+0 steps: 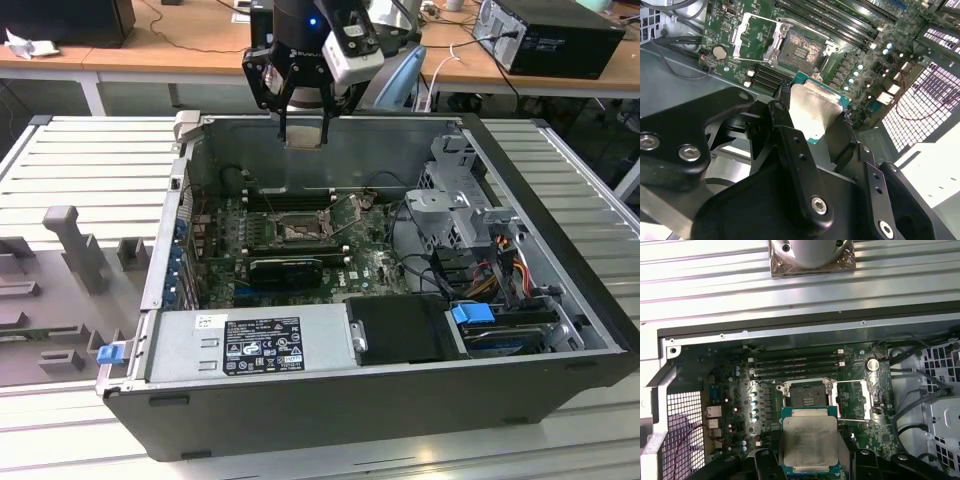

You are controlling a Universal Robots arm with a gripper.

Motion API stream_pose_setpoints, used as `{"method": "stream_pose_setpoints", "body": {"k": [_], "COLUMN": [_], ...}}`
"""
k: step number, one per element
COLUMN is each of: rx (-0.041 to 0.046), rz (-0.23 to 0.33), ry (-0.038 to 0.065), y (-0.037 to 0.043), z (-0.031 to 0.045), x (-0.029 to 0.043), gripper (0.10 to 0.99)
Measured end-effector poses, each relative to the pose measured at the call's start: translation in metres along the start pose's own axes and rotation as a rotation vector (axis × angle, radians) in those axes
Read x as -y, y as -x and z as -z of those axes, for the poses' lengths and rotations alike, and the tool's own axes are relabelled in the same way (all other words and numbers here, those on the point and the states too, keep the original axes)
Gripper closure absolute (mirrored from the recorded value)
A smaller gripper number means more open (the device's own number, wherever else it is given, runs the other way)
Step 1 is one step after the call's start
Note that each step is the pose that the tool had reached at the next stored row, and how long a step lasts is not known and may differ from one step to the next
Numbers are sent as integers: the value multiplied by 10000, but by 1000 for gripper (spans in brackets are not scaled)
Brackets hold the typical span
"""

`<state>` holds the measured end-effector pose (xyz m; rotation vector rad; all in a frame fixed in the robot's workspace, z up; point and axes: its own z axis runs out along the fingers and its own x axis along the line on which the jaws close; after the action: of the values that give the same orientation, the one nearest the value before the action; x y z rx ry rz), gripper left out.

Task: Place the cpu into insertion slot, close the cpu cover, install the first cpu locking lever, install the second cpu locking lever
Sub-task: 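Place the cpu into insertion slot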

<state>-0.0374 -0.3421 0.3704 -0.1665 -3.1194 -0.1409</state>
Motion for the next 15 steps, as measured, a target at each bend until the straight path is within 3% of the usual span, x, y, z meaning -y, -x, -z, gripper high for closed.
{"method": "stream_pose_setpoints", "body": {"k": [15], "rx": [45], "rz": [-500], "ry": [9], "y": [0], "z": [-8], "x": [1], "gripper": [561]}}
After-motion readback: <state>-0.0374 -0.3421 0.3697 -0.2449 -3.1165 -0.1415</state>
